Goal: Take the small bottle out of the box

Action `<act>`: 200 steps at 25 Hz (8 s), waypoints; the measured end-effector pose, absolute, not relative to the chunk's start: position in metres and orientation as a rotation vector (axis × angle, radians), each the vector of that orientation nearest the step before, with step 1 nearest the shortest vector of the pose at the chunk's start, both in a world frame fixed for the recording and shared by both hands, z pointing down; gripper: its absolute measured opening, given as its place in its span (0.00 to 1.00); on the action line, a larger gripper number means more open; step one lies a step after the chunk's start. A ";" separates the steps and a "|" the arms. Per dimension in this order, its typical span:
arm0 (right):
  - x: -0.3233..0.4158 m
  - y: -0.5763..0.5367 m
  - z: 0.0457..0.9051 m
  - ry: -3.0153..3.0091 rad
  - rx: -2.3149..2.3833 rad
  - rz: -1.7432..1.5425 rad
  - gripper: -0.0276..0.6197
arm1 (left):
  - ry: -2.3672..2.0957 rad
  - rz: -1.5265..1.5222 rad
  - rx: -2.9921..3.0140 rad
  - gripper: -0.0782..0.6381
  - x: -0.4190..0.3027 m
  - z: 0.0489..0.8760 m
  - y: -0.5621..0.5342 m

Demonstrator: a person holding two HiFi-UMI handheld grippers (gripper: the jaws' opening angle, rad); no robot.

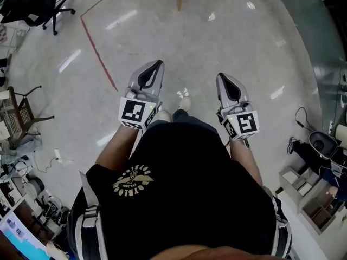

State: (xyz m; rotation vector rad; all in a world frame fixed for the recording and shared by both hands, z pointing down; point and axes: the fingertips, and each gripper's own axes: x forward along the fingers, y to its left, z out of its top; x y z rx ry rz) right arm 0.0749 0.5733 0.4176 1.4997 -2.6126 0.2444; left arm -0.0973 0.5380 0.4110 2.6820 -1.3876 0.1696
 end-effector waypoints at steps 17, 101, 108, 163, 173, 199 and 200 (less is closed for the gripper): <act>0.119 0.533 0.371 -2.883 1.329 0.112 0.05 | -1.554 0.037 2.703 0.11 -0.063 0.368 0.520; 0.059 0.167 0.396 -2.653 1.524 0.164 0.05 | -1.492 0.199 2.581 0.11 -0.142 0.422 0.145; 0.071 0.129 0.404 -2.651 1.514 0.187 0.05 | -1.482 0.182 2.594 0.11 -0.123 0.418 0.108; 0.097 -0.032 0.407 -2.786 1.358 0.268 0.05 | -1.665 0.232 2.473 0.11 -0.110 0.420 -0.026; 0.100 -0.061 0.418 -2.756 1.389 0.297 0.05 | -1.621 0.247 2.508 0.11 -0.103 0.424 -0.064; 0.111 -0.167 0.363 -2.650 1.560 0.119 0.05 | -1.399 0.133 2.690 0.11 -0.076 0.389 -0.210; 0.112 -0.170 0.363 -2.637 1.571 0.115 0.05 | -1.382 0.124 2.698 0.11 -0.075 0.389 -0.217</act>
